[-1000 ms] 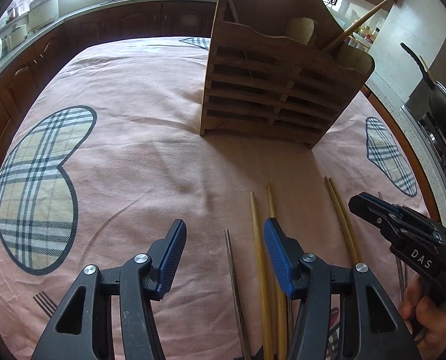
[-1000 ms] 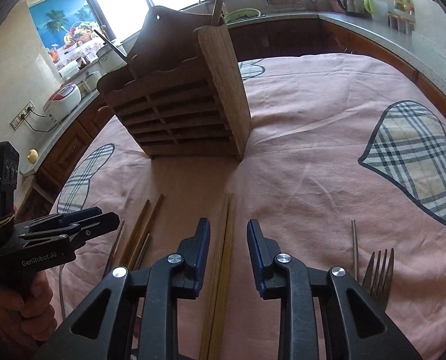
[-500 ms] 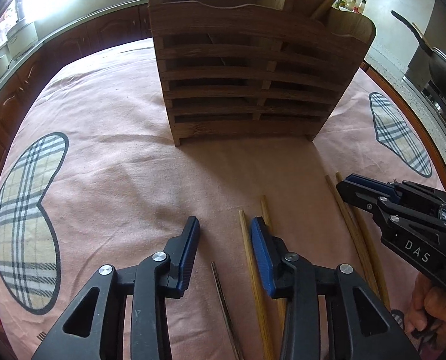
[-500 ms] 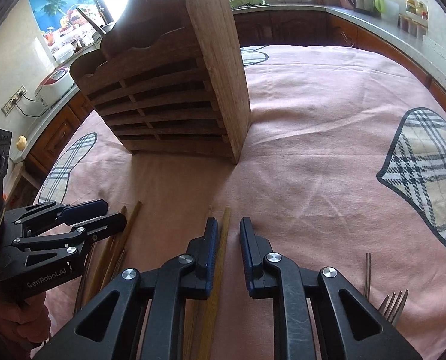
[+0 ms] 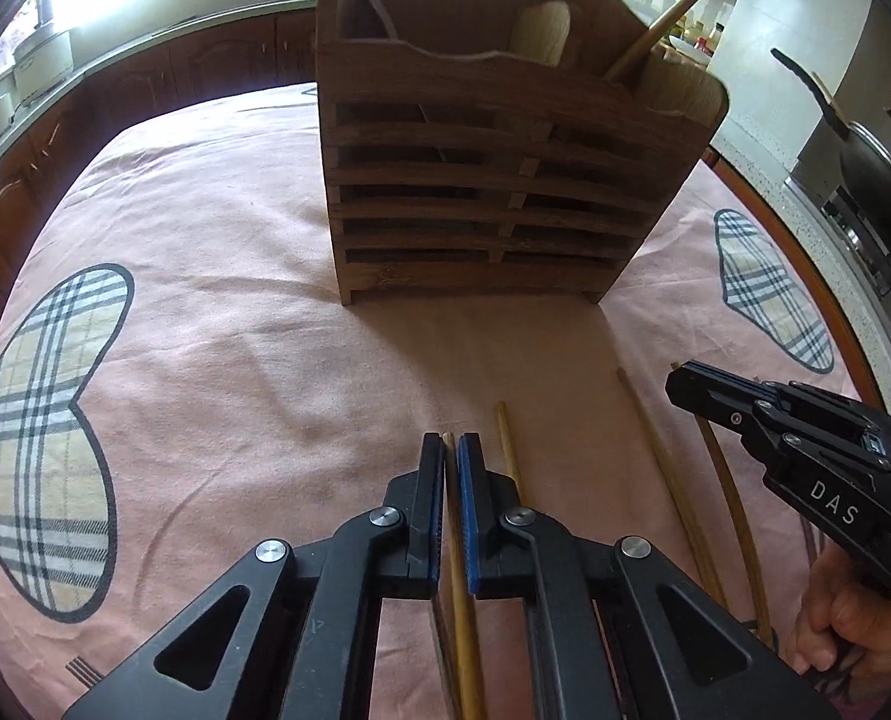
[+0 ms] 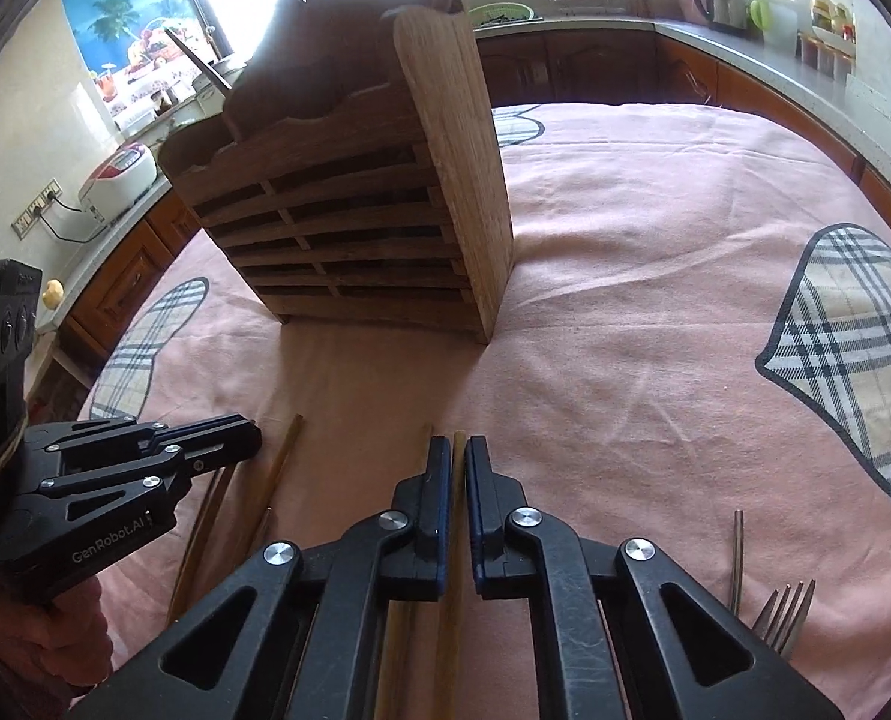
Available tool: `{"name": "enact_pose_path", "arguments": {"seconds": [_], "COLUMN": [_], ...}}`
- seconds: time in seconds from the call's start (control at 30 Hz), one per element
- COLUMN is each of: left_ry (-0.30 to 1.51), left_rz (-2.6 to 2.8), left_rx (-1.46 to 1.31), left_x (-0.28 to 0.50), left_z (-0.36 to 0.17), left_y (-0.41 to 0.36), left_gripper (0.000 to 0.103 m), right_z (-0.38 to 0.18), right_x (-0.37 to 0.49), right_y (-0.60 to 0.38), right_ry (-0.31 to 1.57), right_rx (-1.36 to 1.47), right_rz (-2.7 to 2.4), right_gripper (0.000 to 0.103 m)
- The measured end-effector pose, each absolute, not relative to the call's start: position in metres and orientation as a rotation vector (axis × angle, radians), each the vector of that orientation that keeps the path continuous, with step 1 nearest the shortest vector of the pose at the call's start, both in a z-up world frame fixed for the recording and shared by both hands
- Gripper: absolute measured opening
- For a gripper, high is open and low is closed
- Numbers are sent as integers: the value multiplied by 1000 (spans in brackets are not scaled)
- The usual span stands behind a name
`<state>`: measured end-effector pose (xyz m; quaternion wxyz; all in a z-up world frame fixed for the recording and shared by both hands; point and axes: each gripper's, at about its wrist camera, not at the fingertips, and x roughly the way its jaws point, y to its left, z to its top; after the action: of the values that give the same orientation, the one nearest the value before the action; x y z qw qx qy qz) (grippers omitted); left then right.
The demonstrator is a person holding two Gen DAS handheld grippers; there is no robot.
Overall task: Organize utensils
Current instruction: 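Grasp a wooden chopstick with the left gripper while the right gripper grasps another, then lift both wooden chopsticks and lower them into the utensil holder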
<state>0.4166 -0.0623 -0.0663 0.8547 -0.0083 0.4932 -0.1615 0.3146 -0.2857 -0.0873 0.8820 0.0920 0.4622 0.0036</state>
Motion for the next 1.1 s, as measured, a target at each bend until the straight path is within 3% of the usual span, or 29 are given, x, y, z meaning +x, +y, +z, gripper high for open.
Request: {"name": "enact_pose_path", "arguments": {"seconds": [0.57, 1.1], "left_ry": [817, 732], "left_rz": [-379, -358], "left_rx": [-146, -167], "left_x": [308, 249], "left_z": [44, 83], "left_y": [7, 42], "left_gripper": [3, 3], "right_z": [9, 45], "right_x": [246, 207], "right_y": [-283, -280], "right_ry": [720, 631], "right_rx": [270, 245], "right_rz": [41, 23], "right_gripper": [4, 4]}}
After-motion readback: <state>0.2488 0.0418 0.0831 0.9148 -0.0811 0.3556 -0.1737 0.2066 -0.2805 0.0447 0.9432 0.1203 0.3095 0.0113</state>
